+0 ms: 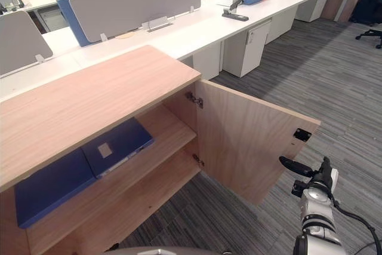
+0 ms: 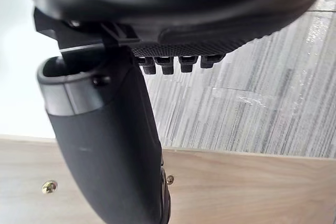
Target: Walk over to the cabinet, pick up the folder, carry it to the office cabinet, place the folder inside the office cabinet, then close the office cabinet door
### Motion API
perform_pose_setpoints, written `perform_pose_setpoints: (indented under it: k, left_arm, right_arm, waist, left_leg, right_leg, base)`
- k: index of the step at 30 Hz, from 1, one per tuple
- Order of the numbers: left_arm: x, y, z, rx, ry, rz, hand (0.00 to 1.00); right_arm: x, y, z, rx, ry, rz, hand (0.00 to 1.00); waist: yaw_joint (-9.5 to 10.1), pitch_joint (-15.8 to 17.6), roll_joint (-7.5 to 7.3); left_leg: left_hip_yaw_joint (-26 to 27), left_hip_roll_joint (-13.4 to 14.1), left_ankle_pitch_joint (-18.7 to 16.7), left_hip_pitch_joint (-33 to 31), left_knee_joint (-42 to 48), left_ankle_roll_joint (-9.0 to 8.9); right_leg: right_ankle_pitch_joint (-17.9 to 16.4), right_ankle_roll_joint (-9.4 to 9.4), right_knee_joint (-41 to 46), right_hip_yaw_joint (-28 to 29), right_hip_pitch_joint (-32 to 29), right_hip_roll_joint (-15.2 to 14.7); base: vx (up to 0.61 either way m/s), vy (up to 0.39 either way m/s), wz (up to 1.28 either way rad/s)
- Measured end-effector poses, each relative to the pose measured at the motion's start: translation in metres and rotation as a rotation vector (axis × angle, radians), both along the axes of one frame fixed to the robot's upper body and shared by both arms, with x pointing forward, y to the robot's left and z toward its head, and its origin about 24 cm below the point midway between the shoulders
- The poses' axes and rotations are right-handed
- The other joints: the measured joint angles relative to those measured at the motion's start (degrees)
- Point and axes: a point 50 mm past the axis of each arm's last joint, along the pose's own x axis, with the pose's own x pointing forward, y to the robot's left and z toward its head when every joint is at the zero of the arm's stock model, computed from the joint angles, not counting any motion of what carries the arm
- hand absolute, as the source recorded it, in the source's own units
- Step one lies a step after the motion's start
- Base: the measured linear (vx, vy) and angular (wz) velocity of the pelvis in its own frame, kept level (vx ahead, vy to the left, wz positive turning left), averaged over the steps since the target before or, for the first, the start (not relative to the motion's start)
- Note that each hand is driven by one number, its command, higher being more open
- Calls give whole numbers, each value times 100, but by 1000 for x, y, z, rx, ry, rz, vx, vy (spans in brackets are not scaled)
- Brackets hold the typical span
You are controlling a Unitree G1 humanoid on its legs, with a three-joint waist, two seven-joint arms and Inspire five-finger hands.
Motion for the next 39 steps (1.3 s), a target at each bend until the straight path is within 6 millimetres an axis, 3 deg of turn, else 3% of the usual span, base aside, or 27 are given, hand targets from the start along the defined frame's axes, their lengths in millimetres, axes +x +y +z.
perform_pose_setpoints:
  k: [6, 14, 23, 26, 29, 31, 32, 34, 37, 39]
  left_arm:
    - [2, 0, 0, -4, -7, 14, 100]
    - [7, 1, 1, -5, -24, -1, 100]
    - [13, 1, 2, -30, -32, -70, 100]
    - [14, 3, 2, -26, -28, -99, 100]
    - [13, 5, 2, -18, -23, -111, 100]
    - [15, 6, 3, -9, -21, -134, 100]
    - [15, 6, 3, -7, -20, -140, 100]
    - [17, 5, 2, -15, -14, -147, 100]
    - [21, 4, 2, -17, -18, -171, 100]
    - [23, 2, 2, -21, -17, -188, 100]
  right_arm:
    - [13, 7, -1, 98, -32, -23, 100]
    - [36, 27, 3, 93, -3, 203, 100]
    - [31, 48, 1, 5, 66, 516, 100]
    - [24, 54, 1, -120, 165, 693, 100]
    - [15, 60, 6, -363, 351, 1012, 100]
    - [6, 75, 6, -491, 494, 1313, 100]
    - [3, 81, 4, -505, 521, 1386, 100]
    - [-17, 113, -8, -458, 558, 1666, 100]
    - [-39, 154, -24, -306, 519, 1887, 100]
    - [-39, 168, -23, -286, 467, 1963, 100]
  waist:
    - [-4, 31, -1]
    - [-34, 203, -3]
    - [-167, 242, -43]
    - [-221, 241, -46]
    - [-298, 235, -57]
    - [-317, 219, -78]
    - [-315, 212, -87]
    - [-277, 190, -111]
    - [-167, 154, -91]
    - [-139, 94, -85]
  left_leg:
    - [-143, -46, 33, -50, -10, 28]
    - [-188, -61, 55, -58, 10, 33]
    - [35, 56, 24, -86, 109, -9]
    - [71, 139, 20, -83, 129, -23]
    - [132, 232, 25, -83, 166, -34]
    - [165, 330, 31, -88, 202, -43]
    - [164, 351, 36, -89, 203, -46]
    - [143, 392, 63, -97, 200, -24]
    - [107, 380, 73, -137, 198, -10]
    - [18, 322, 78, -203, 196, -8]
  right_leg:
    - [-1, 1, 13, -95, 11, -48]
    - [-7, 6, 65, -106, 2, -69]
    - [-15, -13, 138, 133, -190, 70]
    - [-30, -15, 113, 170, -198, 152]
    - [-24, -49, 48, 205, -204, 262]
    - [-14, -82, -19, 263, -201, 371]
    - [-18, -92, -26, 268, -202, 395]
    - [-33, -128, -27, 256, -202, 444]
    - [-35, -134, -38, 230, -202, 430]
    - [-30, -128, -52, 223, -208, 379]
  base:
    - [2, 32, 9]
    - [-25, 28, 2]
    - [-9, 12, -17]
    - [-13, -19, -10]
    - [-18, -35, -14]
    - [-22, -47, -15]
    - [-18, -56, -4]
    - [-11, -45, 3]
    - [4, -4, 7]
    - [11, 36, 21]
